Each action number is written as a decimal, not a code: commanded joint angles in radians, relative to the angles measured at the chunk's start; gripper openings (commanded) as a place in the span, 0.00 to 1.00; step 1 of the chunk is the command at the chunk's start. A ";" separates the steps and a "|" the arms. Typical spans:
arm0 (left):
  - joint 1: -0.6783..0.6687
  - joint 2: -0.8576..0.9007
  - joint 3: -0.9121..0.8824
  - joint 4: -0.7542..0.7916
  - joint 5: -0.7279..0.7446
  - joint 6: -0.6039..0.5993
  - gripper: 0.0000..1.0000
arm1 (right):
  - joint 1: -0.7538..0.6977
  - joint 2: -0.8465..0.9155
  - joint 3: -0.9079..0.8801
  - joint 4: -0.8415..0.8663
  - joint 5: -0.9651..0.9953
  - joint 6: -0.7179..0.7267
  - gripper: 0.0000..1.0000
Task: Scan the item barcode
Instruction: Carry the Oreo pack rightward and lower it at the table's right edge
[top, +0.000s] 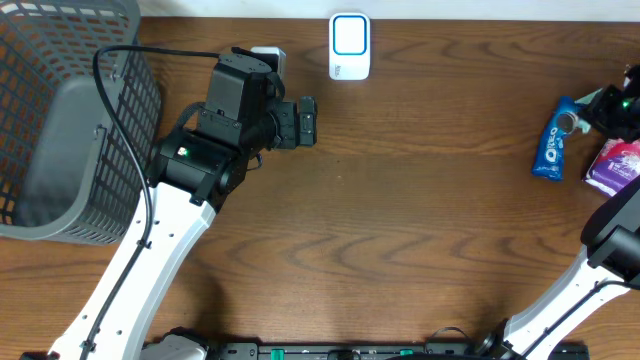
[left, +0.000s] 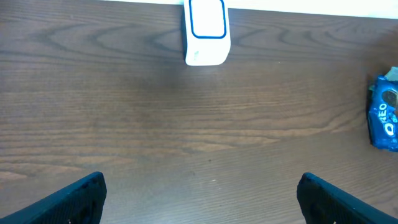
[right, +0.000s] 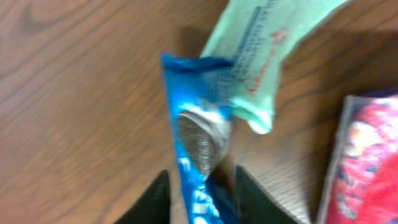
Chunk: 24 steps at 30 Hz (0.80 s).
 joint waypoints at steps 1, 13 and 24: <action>0.003 0.003 0.019 -0.002 -0.013 -0.005 0.98 | -0.002 -0.014 0.008 -0.014 0.056 -0.006 0.38; 0.003 0.003 0.019 -0.002 -0.013 -0.005 0.98 | 0.087 -0.012 -0.095 -0.001 -0.180 -0.096 0.16; 0.003 0.003 0.019 -0.002 -0.013 -0.005 0.98 | 0.152 -0.012 -0.349 0.288 0.091 0.026 0.05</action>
